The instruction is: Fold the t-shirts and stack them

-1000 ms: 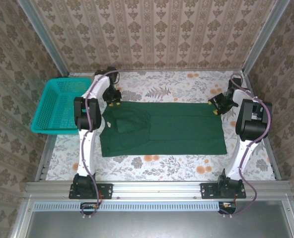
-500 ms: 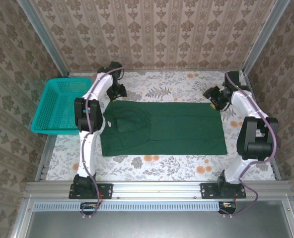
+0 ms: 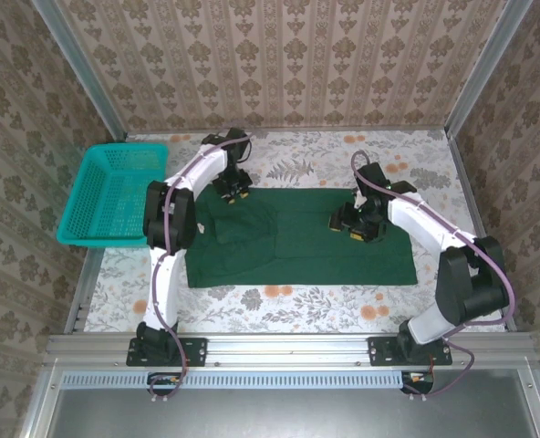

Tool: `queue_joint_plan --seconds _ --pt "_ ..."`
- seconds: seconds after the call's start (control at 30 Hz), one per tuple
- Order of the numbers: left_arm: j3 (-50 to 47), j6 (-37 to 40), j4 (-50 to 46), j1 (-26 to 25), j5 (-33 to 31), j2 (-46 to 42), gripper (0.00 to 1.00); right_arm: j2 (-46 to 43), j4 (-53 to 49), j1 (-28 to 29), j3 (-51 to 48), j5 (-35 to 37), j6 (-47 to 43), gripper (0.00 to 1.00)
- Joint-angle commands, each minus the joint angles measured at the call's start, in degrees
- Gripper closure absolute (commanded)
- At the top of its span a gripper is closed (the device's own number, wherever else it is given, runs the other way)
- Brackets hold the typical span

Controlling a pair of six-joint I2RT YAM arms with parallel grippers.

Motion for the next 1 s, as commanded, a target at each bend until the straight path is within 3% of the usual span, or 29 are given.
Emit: queue_joint_plan --seconds 0.0,0.17,0.27,0.47,0.6,0.73,0.83,0.97 --pt "4.54 -6.36 -3.83 0.41 -0.07 5.00 0.69 -3.89 -8.52 1.00 1.20 2.73 -5.20 0.38" --pt "22.88 -4.04 -7.01 -0.47 3.79 18.03 0.67 -11.14 -7.40 0.94 -3.30 0.91 -2.41 0.37" --pt "33.00 -3.93 -2.01 -0.86 6.87 24.06 0.66 -14.55 -6.23 1.09 -6.59 1.20 -0.73 0.37" --pt "35.62 -7.53 30.66 -1.21 15.97 29.20 0.60 -16.96 -9.86 1.00 -6.64 6.64 -0.15 0.36" --pt "47.83 -11.36 43.05 -1.98 18.02 36.24 0.49 -18.54 -8.21 1.38 -7.56 6.44 4.53 0.36" --pt "46.71 -11.62 48.24 -2.29 19.73 32.29 0.32 -16.58 -2.22 4.25 -9.65 4.66 8.87 0.38" --pt "40.81 -6.47 45.24 -2.31 22.35 24.08 0.20 -10.92 0.52 6.87 -8.41 3.68 11.02 0.43" --pt "28.18 2.77 36.30 -2.31 19.95 9.67 0.15 -1.82 3.71 9.93 -5.51 4.21 12.16 0.47"
